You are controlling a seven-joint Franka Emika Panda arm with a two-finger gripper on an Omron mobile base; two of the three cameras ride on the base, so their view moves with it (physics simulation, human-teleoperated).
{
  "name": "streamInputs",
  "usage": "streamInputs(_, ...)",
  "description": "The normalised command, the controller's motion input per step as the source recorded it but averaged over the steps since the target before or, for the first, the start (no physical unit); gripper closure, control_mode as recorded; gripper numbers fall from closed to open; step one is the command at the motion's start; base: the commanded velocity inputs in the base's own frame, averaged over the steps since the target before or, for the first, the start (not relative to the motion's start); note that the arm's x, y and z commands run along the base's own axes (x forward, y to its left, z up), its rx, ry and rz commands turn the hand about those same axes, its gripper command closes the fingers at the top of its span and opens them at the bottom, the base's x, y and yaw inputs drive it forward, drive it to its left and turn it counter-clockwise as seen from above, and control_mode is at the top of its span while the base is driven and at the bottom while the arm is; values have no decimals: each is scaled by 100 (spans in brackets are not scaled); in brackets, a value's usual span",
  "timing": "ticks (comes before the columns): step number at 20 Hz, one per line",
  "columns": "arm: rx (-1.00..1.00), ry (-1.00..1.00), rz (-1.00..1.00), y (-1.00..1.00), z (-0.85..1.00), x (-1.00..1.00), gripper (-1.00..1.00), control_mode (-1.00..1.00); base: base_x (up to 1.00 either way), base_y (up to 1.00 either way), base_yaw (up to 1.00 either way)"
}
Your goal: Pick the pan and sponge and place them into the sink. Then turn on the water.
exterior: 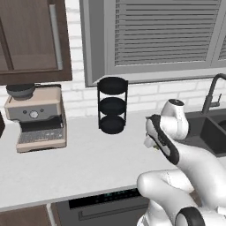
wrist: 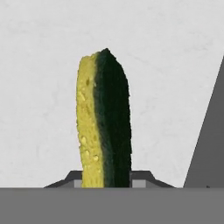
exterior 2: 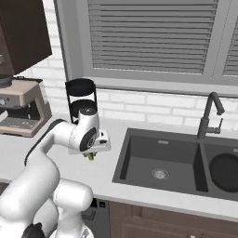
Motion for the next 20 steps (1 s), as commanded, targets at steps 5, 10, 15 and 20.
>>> streamInputs(5, 0, 1, -1, 3, 85, -83, 100, -100, 0, 0, 0)
streamInputs(10, 2, 1, -14, 0, 91, -63, 100, -100, 0, 0, 0)
streamInputs(15, 0, 4, -22, 18, 100, -25, 100, -100, 0, 0, 0)
streamInputs(20, 4, 7, -17, 2, 100, -28, 100, -100, 0, 0, 0)
